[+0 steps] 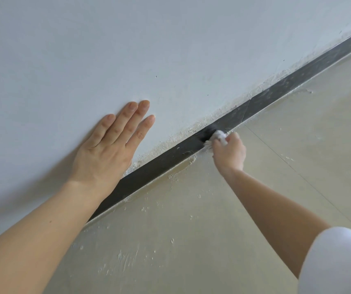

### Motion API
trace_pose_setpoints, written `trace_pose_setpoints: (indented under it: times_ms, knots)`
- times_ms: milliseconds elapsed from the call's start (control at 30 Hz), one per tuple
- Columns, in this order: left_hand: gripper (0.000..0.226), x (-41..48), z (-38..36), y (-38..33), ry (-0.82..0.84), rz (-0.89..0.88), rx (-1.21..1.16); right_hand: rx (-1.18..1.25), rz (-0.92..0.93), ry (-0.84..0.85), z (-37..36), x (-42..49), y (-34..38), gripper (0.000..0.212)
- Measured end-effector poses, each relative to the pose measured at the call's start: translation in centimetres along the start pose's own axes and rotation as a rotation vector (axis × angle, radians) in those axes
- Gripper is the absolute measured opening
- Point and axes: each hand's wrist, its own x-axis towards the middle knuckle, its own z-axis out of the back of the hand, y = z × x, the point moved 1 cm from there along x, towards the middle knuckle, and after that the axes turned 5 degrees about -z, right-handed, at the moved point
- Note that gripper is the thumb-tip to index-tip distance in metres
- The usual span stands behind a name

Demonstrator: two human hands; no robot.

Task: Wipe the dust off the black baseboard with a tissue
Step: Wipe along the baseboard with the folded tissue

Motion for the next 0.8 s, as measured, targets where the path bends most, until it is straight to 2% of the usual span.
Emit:
trace_pose_setpoints:
  times_ms: [67, 100, 233, 333, 467, 600, 800]
  knots:
    - [0.096, 0.0, 0.0, 0.0, 0.002, 0.002, 0.001, 0.01, -0.036, -0.045, 0.8, -0.1, -0.3, 0.026]
    - [0.096, 0.0, 0.0, -0.1, -0.001, 0.004, -0.005, 0.001, -0.01, -0.012, 0.8, -0.9, -0.4, 0.028]
    - [0.095, 0.0, -0.1, 0.0, -0.016, 0.011, -0.016, -0.121, 0.234, 0.336, -1.1, -6.9, -0.5, 0.03]
    - [0.091, 0.0, 0.0, -0.1, -0.025, 0.008, -0.006, -0.152, 0.439, 0.447, -3.2, -10.0, 0.7, 0.032]
    - [0.09, -0.1, 0.1, 0.0, -0.026, -0.007, 0.001, -0.096, 0.472, 0.379, -3.9, -8.6, 1.7, 0.028]
    - [0.095, -0.1, -0.1, -0.1, -0.028, -0.005, 0.015, -0.019, 0.303, 0.192, -2.1, -4.9, 1.2, 0.023]
    - [0.097, -0.1, 0.0, 0.0, -0.028, 0.0, -0.006, -0.034, 0.067, -0.029, 0.2, -0.3, 0.2, 0.021]
